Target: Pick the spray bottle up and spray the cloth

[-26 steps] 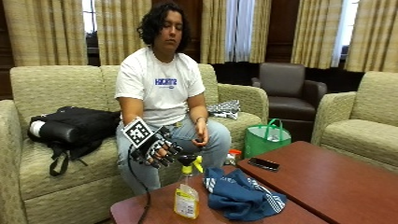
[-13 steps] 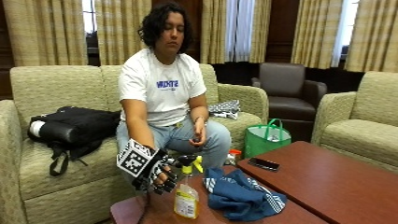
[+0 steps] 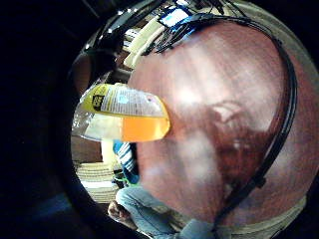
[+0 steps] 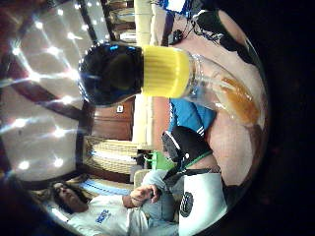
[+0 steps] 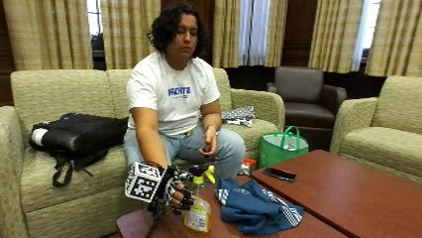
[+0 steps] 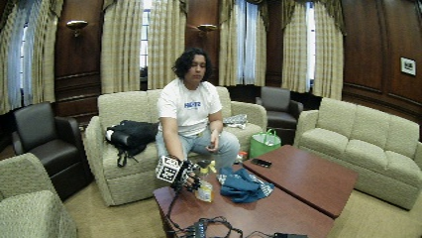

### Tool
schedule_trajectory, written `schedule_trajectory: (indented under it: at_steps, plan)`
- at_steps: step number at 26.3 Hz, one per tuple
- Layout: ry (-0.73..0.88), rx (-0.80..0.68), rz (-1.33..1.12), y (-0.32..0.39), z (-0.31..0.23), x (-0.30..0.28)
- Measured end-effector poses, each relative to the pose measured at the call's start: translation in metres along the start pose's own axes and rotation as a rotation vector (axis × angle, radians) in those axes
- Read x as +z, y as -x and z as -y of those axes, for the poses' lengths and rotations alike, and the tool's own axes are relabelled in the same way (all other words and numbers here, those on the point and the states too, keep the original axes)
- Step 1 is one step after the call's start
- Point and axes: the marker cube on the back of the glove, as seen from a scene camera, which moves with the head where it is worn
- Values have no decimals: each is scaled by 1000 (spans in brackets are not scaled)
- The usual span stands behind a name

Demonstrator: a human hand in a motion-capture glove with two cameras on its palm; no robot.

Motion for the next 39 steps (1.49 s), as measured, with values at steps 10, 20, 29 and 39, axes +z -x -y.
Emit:
schedule_trajectory:
  at_steps: [10, 20, 29, 39]
  plan:
    - [-108, -53, 30, 4, -2, -9]
    - [-135, -35, 109, 4, -3, -11]
    - [-95, -26, 136, -2, 0, -9]
    - [-74, -51, 118, -4, -6, -8]
